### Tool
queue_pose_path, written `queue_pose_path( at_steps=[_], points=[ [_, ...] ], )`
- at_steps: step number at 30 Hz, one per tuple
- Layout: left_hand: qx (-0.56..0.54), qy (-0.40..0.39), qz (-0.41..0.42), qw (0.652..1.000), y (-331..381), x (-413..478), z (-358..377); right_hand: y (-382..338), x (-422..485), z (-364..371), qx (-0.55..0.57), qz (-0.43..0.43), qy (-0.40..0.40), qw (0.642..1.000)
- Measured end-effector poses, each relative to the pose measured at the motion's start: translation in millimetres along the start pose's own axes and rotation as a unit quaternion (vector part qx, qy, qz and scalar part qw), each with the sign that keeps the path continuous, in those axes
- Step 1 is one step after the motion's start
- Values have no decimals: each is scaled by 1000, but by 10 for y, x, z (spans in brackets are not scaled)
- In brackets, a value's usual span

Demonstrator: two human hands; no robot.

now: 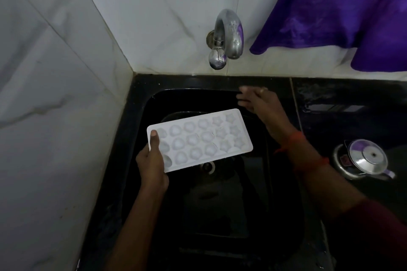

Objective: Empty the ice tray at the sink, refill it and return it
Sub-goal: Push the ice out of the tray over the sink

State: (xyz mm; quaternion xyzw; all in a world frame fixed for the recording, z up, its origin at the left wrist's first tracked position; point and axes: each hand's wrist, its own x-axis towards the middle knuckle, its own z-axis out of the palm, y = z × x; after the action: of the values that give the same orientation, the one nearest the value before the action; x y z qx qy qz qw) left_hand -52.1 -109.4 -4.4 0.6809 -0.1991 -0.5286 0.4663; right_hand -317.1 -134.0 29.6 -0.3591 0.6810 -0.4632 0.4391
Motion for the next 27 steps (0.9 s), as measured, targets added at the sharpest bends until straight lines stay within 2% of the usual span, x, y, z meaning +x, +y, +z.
queue_pose_path(
  at_steps=[4, 12, 27],
  points=[
    [-4, 7, 10, 1000, 40, 48, 26, -442, 415, 184, 7, 54, -63, 997],
    [-17, 3, 27, 999, 104, 90, 47, -913, 664, 453, 54, 107, -108, 987],
    [-27, 26, 37, 999, 212, 169, 2, -938, 691, 475, 17, 71, -73, 995]
  ],
)
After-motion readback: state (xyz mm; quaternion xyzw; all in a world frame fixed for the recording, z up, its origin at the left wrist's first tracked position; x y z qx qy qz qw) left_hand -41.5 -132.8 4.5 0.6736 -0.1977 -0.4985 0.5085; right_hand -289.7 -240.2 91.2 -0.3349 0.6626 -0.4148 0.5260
